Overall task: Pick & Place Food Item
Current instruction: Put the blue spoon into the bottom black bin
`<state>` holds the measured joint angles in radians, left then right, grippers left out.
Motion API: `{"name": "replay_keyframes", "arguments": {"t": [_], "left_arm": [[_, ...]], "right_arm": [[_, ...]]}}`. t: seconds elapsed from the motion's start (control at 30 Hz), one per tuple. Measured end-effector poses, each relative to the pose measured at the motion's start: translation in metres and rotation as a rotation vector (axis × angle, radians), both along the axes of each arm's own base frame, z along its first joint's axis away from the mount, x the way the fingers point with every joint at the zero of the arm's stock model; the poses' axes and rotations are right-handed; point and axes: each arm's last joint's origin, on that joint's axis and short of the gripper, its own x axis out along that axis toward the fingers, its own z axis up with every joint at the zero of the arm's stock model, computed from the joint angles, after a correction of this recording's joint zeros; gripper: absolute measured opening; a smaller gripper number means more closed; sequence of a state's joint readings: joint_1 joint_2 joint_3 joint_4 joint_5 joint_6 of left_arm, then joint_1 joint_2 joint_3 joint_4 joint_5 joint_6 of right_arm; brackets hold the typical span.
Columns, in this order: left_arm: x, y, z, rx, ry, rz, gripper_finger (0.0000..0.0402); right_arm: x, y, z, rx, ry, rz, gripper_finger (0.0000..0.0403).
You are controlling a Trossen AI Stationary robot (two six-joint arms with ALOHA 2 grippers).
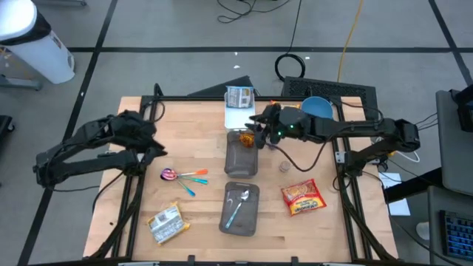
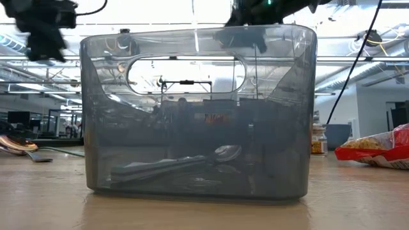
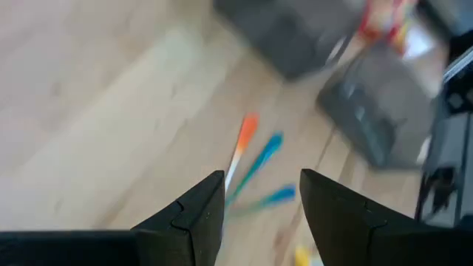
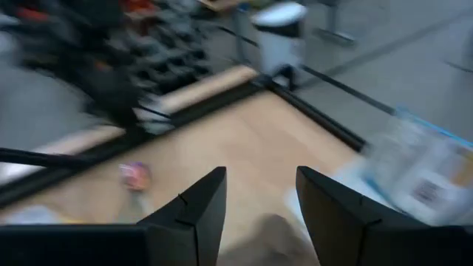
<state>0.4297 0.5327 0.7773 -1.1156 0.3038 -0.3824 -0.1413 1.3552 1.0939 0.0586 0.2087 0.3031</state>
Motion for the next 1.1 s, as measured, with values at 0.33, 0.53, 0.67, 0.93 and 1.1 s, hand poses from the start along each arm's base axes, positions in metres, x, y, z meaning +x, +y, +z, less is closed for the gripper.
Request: {"name": "replay_keyframes", "arguments": {"t": [0.33,0.53,0.67,0.93,1.1], "left_arm": [[-0.017,-0.010,-0.012,-0.145,0.209,0.075,0.0186],[-0.008,-0.006,-0.014,-0.191,0.276,0.158,0.0186],[0.002,-0.001,-0.018,-0.201,0.348,0.170,0.0186],[0.024,0.008,-0.029,-0.210,0.482,0.163,0.0186],[0.036,0.014,-0.037,-0.234,0.568,0.173,0.0186]], "right_arm": [[0.021,0.034,0.002,0.042,-0.160,0.172,0.0158],[0.040,0.041,-0.011,0.100,-0.238,0.184,0.0156],[0.051,0.047,-0.020,0.133,-0.278,0.197,0.0155],[0.057,0.060,-0.030,0.172,-0.266,0.230,0.0157],[0.057,0.068,-0.030,0.156,-0.260,0.256,0.0155]]}}
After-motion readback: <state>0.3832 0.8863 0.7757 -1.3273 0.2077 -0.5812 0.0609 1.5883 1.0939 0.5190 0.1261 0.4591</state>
